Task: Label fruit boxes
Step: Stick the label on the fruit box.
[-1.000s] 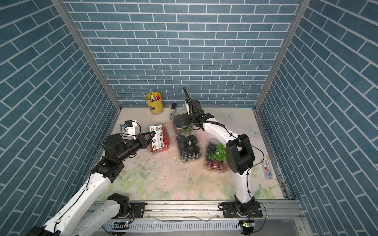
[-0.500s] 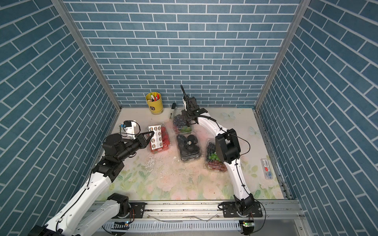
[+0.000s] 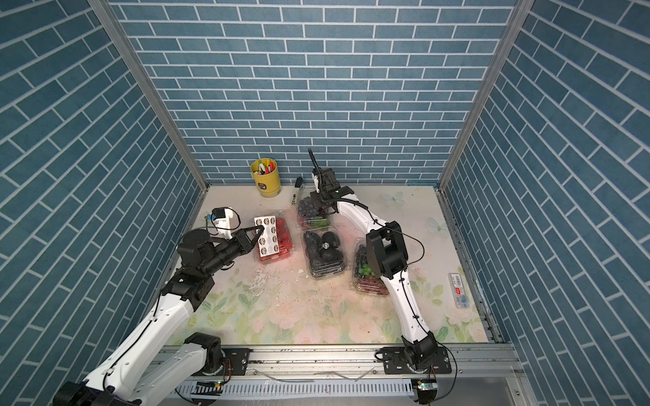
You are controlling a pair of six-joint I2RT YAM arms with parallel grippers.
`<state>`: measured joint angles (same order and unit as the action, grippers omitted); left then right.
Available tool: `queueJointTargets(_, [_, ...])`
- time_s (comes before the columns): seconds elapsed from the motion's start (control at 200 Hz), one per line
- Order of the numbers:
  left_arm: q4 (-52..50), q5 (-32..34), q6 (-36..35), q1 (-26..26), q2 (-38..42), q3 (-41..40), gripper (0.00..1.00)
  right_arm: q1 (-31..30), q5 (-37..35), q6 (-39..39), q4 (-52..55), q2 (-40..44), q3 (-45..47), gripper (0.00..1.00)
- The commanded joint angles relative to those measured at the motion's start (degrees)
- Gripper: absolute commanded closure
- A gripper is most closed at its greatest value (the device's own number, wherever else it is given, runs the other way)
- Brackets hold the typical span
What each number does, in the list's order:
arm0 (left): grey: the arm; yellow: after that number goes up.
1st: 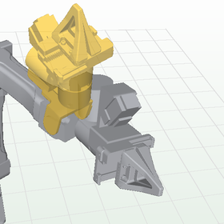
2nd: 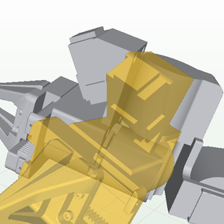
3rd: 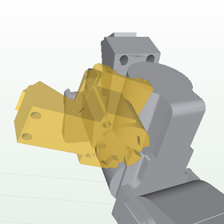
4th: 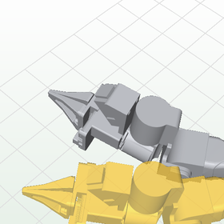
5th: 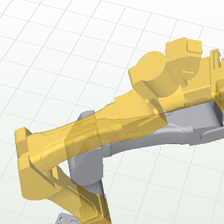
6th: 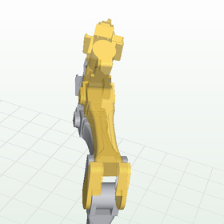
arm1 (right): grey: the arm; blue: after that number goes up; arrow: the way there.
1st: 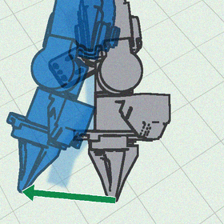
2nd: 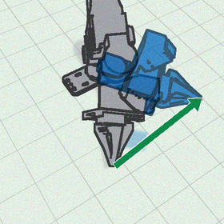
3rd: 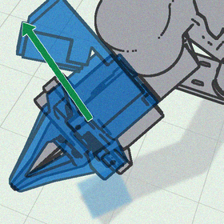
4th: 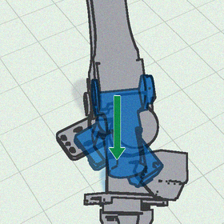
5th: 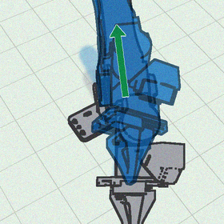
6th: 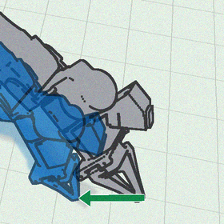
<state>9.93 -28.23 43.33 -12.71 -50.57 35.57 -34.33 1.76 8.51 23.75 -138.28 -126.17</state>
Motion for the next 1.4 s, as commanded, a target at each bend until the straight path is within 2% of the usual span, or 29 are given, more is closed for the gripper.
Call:
queueJointTargets(0.0, [2.52, -1.12, 0.68, 0.7, -0.54, -0.94, 1.0, -0.5, 0.86, -1.72, 1.8, -1.35, -1.9, 1.0])
queueJointTargets(0.69, [3.42, -1.87, 1.21, 1.2, -1.33, -1.2, 1.0, -0.75, 3.73, -0.78, 3.5, -4.21, -4.06, 1.0])
queueJointTargets(0.775, [3.43, -1.92, 1.27, 1.26, -1.32, -1.2, 1.0, -0.74, 5.12, -0.51, 3.73, -4.07, -4.04, 0.88])
queueJointTargets(0.9, [3.42, -1.92, 1.3, 1.3, -1.37, -1.16, 1.0, -0.72, 6.47, -0.02, 3.68, -3.33, -4.07, 0.8])
queueJointTargets(1.205, [3.78, -2.01, 1.32, 1.47, -1.49, -1.37, 1.0, -0.13, 14.5, 1.79, 2.86, -1.23, -3.35, 0.75])
queueJointTargets(1.395, [3.83, -2.09, 1.42, 1.52, -1.38, -1.38, 1.0, 0.08, 14.64, 1.86, 2.06, 0.29, -2.04, 0.75])
